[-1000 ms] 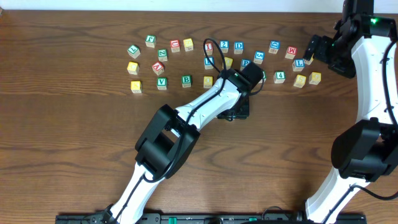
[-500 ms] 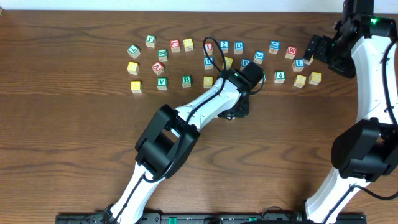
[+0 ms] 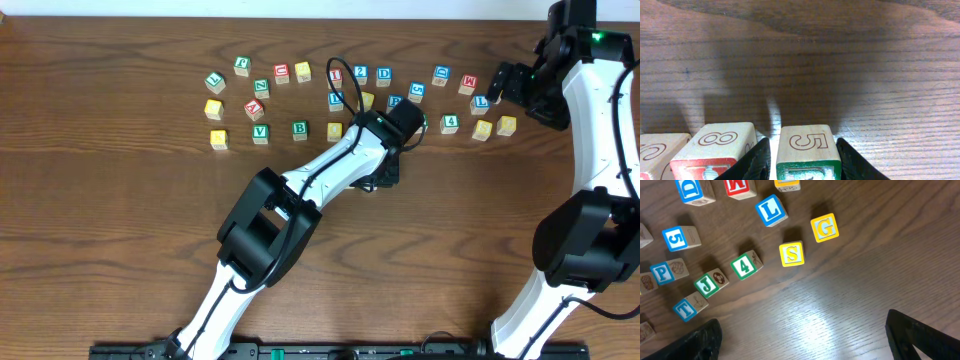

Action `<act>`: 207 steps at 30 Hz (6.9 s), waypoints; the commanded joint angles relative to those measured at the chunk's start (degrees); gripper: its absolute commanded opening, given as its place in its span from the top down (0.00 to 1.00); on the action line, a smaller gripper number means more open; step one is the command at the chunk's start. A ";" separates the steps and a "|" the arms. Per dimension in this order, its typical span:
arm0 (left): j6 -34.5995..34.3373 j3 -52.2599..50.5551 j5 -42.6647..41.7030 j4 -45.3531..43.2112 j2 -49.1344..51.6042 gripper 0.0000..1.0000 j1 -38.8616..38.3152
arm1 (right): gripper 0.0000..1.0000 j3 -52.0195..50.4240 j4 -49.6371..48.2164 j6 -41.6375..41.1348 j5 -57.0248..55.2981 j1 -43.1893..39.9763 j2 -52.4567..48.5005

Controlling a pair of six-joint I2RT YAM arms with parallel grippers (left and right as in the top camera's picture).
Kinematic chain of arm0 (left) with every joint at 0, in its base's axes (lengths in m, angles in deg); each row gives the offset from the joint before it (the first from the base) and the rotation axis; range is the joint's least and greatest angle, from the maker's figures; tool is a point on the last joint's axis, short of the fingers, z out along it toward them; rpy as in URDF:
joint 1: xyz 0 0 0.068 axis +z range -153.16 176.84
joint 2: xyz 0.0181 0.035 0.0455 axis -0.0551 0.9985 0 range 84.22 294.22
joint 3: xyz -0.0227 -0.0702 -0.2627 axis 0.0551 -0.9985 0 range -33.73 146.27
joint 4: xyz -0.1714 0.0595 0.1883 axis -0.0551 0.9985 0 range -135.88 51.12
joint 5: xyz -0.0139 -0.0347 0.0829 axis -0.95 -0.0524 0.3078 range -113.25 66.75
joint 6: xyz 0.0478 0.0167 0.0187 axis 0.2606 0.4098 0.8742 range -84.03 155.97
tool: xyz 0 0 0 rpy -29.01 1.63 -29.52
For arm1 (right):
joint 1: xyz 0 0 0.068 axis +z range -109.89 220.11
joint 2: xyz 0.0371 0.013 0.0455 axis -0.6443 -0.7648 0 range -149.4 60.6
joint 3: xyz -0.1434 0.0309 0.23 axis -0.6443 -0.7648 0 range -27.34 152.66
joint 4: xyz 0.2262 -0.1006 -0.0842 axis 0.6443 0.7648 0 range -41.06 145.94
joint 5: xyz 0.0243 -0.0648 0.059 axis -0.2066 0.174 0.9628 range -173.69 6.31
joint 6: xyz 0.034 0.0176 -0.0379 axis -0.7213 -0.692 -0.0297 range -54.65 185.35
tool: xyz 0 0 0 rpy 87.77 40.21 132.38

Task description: Spell out NEURIPS

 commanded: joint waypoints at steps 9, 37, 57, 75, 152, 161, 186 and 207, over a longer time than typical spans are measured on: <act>-0.26 -0.22 2.23 -0.04 0.76 0.60 0.44 | 0.01 -0.35 0.00 -0.37 -0.46 0.24 0.35; 15.19 1.46 8.81 -0.20 -20.92 0.59 0.46 | 0.01 -0.35 -0.15 -0.37 -0.44 0.24 0.35; 17.64 1.44 11.45 13.09 -30.93 0.58 19.10 | 0.01 -0.35 -0.42 6.36 9.90 0.79 0.35; 17.64 1.40 11.47 13.09 -30.91 0.17 24.20 | 0.01 -0.35 -0.85 9.55 10.05 10.78 0.35; 17.35 1.38 10.80 13.11 -29.40 0.16 24.02 | 0.01 -0.39 -5.62 9.07 12.39 18.64 0.35; 17.35 0.50 10.80 13.11 -29.40 0.16 24.02 | 0.01 -0.39 -5.60 9.07 12.39 18.64 0.35; 17.35 0.50 10.80 12.74 -29.40 0.16 24.02 | 0.01 -0.39 -6.40 9.07 12.37 19.67 0.35; 17.35 0.50 10.82 12.63 -29.40 0.16 24.02 | 0.01 -0.39 -7.28 9.07 12.39 20.63 0.35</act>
